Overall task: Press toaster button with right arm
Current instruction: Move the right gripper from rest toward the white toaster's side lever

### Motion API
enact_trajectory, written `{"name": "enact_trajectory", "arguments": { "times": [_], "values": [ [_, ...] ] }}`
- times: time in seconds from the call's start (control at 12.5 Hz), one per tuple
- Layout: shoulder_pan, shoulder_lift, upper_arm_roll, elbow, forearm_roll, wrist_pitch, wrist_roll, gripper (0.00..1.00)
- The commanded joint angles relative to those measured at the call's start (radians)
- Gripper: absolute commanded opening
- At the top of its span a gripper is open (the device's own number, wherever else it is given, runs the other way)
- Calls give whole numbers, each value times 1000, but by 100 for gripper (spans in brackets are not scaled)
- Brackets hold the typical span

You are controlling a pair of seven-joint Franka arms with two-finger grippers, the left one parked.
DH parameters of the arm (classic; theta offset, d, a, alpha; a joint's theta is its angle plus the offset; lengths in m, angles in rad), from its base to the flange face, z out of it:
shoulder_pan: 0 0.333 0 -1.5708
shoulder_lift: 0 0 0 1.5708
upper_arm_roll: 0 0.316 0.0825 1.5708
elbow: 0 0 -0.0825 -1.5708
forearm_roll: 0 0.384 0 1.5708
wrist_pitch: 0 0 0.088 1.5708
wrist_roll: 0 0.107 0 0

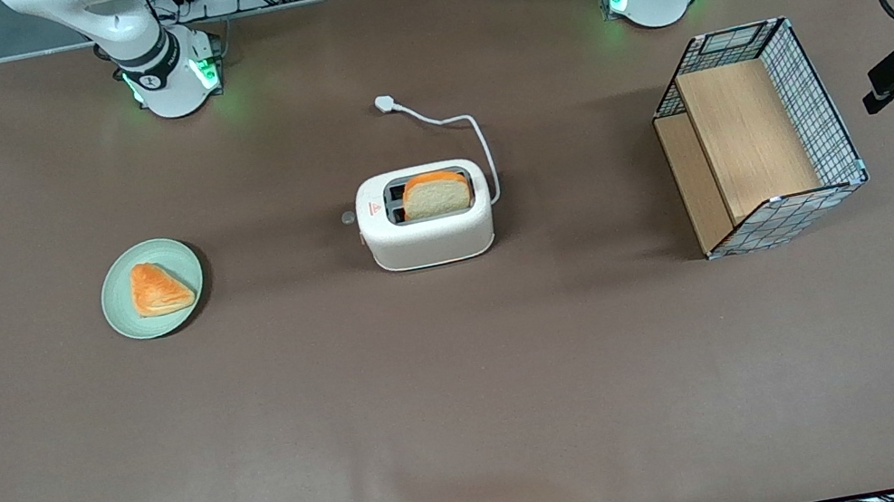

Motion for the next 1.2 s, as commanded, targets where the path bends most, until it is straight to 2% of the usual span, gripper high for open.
{"name": "enact_trajectory", "arguments": {
  "times": [0.0,0.24,0.48,0.72,0.96,1.12],
  "values": [
    [57,20,-2,5,14,16,-3,100],
    [152,31,-2,5,32,33,0,100],
    [221,57,-2,-3,116,34,0,100],
    [283,101,-2,-6,164,45,3,100],
    [315,158,-2,-8,271,75,19,100],
    [345,184,-2,-11,308,83,24,100]
  ]
}}
